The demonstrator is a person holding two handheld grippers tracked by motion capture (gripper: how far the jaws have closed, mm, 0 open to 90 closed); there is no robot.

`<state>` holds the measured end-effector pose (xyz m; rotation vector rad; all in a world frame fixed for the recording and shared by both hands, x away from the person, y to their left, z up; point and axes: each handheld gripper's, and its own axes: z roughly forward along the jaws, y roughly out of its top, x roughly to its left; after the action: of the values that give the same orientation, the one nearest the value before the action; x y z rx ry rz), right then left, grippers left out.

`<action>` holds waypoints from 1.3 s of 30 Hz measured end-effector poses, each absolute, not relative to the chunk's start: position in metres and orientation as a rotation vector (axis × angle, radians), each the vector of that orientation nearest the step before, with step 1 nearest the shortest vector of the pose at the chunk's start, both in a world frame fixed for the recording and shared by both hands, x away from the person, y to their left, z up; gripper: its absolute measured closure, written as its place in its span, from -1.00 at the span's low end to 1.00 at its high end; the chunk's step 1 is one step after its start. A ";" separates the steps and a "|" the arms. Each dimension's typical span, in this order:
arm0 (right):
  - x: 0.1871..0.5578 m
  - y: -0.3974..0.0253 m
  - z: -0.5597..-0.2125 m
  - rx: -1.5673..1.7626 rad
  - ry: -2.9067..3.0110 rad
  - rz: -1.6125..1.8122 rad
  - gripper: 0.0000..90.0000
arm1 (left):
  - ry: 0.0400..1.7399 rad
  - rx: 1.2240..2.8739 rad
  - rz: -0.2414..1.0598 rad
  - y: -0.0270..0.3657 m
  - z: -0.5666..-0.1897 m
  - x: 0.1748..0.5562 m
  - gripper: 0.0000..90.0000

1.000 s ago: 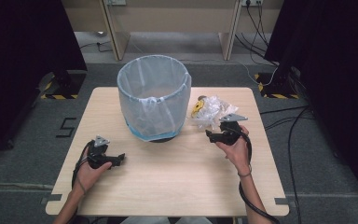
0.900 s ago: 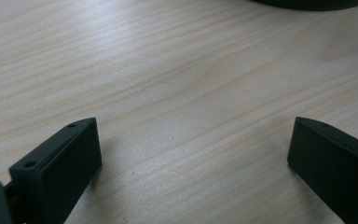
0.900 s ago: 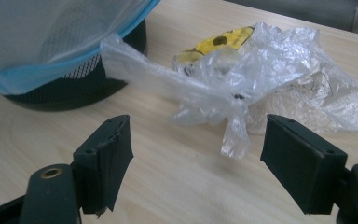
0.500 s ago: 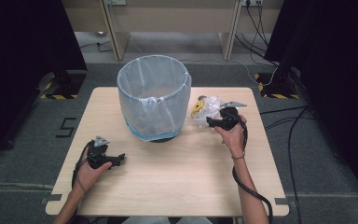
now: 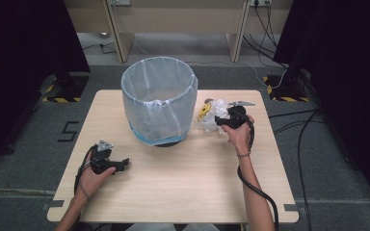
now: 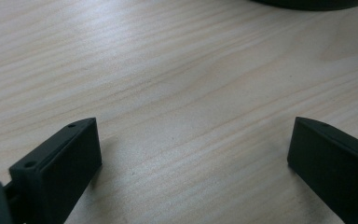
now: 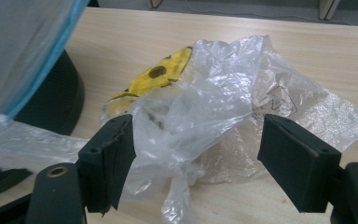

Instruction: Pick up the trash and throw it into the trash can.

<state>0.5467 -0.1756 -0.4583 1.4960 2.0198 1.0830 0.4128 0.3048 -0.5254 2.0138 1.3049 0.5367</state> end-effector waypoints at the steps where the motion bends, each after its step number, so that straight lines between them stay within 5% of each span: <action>1: 0.552 -0.176 -0.461 1.502 2.023 1.069 -0.40 | 1.304 2.011 0.539 0.305 -0.526 0.413 -0.96; 13: 0.571 -0.167 -0.488 1.570 2.086 1.042 -0.19 | 1.304 2.011 0.539 0.305 -0.526 0.413 -0.96; 17: 0.571 -0.163 -0.494 1.554 2.121 1.047 0.02 | 1.304 2.011 0.538 0.305 -0.526 0.413 -0.96; 21: 0.568 -0.160 -0.496 1.483 2.181 1.070 0.48 | 1.304 2.012 0.538 0.305 -0.526 0.413 -0.96; 27: 0.560 -0.162 -0.492 1.416 2.217 1.118 0.79 | 1.304 2.012 0.538 0.305 -0.526 0.413 -0.96; 39: 0.540 -0.182 -0.458 1.313 2.195 1.200 0.88 | 1.304 2.011 0.538 0.305 -0.526 0.413 -0.96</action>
<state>0.5399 -0.1816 -0.4582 1.3131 2.1949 1.2001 0.4128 0.3047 -0.5256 2.0112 1.3041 0.5383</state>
